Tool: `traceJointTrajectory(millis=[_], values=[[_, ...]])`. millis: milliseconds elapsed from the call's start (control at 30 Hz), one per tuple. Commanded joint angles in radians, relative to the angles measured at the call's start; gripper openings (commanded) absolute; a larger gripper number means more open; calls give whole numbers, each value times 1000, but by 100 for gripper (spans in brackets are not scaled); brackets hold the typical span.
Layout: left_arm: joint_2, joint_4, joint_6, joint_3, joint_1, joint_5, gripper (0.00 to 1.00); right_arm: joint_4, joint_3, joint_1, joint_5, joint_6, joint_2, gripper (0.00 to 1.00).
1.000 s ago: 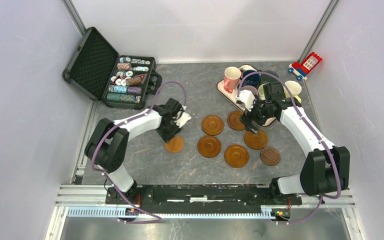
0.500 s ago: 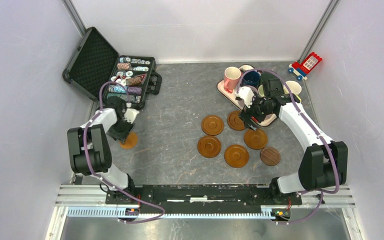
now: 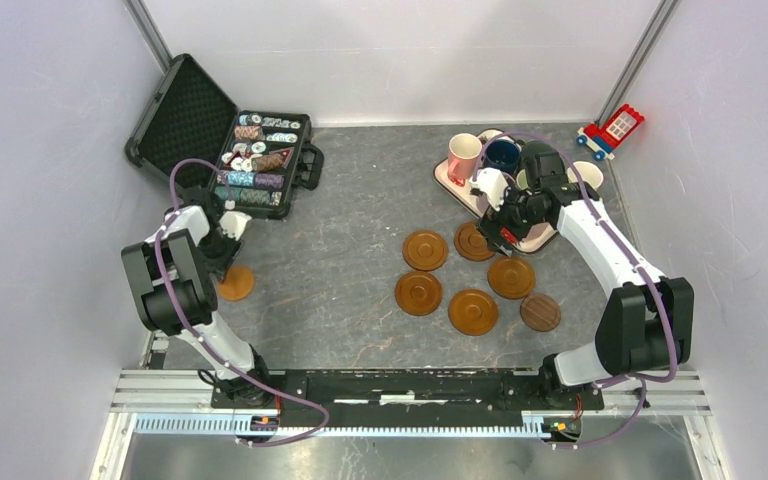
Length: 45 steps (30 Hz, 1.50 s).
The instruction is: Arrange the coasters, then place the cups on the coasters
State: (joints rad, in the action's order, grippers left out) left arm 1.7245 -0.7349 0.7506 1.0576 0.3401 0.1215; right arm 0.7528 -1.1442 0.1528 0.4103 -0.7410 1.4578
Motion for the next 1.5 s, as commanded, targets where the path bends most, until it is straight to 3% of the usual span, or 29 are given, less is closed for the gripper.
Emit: traceJointTrajectory(millis=[0, 267, 400, 533, 700, 867, 1000, 1167, 1267, 1467], values=[[17, -6, 90, 13, 49, 7, 50, 9, -39, 4, 12, -13, 2, 98], [-18, -59, 55, 104, 60, -52, 53, 20, -66, 3, 28, -20, 20, 98], [-83, -180, 13, 240, 37, -199, 65, 23, -100, 3, 48, -14, 24, 98], [-152, -273, -4, 331, -64, -313, 74, 17, -112, 4, 58, -9, 26, 98], [-246, -261, -74, 306, -383, -364, 81, 20, -120, 4, 61, 16, 40, 98], [-288, -143, -180, 256, -724, -416, 87, 8, -135, -25, 46, 58, 27, 98], [-283, -2, -259, 202, -958, -465, 86, 20, -189, -98, 85, 98, 33, 98], [-285, 288, -273, 81, -1203, -462, 86, 12, -283, -194, 102, 171, 30, 98], [-172, 405, -284, 119, -1312, -447, 84, -2, -356, -250, 131, 244, 38, 98], [141, 513, -371, 386, -1466, -379, 77, -36, -407, -316, 102, 301, 27, 98]])
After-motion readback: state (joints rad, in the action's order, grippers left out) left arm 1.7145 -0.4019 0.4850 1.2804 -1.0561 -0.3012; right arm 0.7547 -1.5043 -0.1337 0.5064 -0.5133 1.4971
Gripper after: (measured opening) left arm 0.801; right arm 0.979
